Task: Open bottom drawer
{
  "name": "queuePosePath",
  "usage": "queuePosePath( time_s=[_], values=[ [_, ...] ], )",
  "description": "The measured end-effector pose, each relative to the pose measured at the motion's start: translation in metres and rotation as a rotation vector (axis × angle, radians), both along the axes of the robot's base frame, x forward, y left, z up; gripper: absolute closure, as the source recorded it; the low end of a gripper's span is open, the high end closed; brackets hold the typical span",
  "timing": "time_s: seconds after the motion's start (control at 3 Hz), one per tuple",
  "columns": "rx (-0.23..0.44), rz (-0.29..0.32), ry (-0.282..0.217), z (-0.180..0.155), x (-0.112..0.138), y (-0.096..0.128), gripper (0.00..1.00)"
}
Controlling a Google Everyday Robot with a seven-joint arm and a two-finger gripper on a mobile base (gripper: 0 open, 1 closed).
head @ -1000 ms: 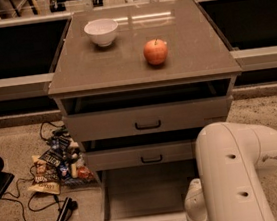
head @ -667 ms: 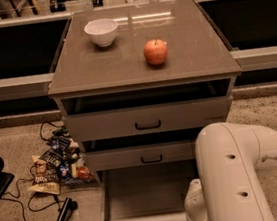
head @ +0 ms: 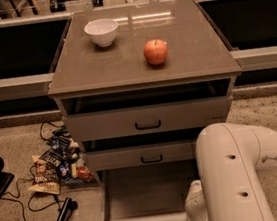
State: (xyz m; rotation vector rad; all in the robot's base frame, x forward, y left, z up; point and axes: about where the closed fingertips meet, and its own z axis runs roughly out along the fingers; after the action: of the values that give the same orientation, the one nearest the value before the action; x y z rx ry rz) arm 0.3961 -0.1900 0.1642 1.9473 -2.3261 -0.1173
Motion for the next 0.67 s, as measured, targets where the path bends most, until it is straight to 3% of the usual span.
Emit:
queuePosePath(
  time_s=[0.33,0.67],
  values=[
    [0.002,-0.001,0.0,0.0,-0.001,0.0,0.0],
    [0.051,-0.05,0.033,-0.011,-0.032,-0.001,0.16]
  ],
)
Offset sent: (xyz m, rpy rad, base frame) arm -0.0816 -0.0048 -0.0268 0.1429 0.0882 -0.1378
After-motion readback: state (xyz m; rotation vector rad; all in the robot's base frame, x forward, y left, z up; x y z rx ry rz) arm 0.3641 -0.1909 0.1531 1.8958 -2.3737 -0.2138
